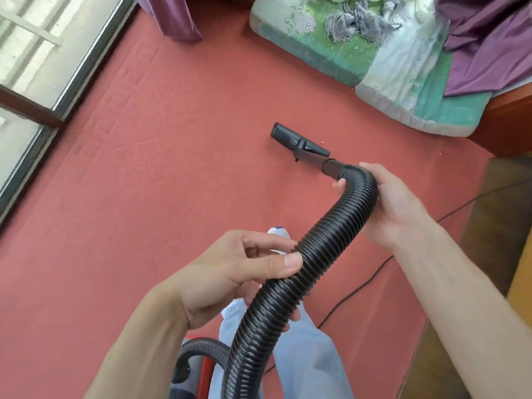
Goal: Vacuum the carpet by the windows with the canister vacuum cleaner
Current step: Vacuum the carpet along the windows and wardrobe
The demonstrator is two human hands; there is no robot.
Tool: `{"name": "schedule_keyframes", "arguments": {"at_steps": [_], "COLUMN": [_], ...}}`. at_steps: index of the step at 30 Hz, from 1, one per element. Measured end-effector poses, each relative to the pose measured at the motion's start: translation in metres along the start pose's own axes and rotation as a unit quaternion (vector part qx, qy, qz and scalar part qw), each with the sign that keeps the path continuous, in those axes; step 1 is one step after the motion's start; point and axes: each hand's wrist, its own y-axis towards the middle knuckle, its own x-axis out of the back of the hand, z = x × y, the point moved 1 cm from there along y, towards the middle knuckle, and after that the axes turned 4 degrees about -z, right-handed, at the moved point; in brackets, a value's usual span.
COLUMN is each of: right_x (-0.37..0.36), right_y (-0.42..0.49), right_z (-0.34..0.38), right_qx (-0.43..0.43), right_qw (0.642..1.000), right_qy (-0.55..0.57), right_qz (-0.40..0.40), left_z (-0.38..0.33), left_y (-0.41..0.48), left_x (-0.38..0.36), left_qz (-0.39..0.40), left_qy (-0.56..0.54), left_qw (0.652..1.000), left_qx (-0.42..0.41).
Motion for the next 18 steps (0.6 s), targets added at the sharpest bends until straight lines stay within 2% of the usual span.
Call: {"name": "schedule_keyframes", "arguments": {"at_steps": [6, 8, 13, 15, 18], "right_x": [0.010, 0.007, 0.002, 0.000, -0.006], "right_y": [0.007, 0.020, 0.055, 0.060, 0.055], "right_z": [-0.034, -0.040, -0.045, -0.040, -0.022], "right_qx": [-0.011, -0.020, -0.013, -0.012, 0.005], "right_qw": [0.999, 0.999, 0.998, 0.997, 0.998], "right_qy": [-0.003, -0.001, -0.031, -0.047, -0.032], "right_qz": [-0.034, -0.038, -0.060, -0.059, -0.052], "left_z": [0.021, 0.022, 0.026, 0.026, 0.020], "left_y": [-0.003, 0.000, 0.022, 0.029, 0.030], "left_x": [0.006, 0.008, -0.004, -0.011, -0.015], "left_qz": [0.015, -0.020, -0.194, -0.206, -0.175], "left_qy": [-0.033, -0.019, 0.017, 0.002, -0.016], "left_qw": [0.999, 1.000, 0.981, 0.978, 0.984], "left_qx": [0.017, 0.010, -0.004, -0.003, -0.015]}}
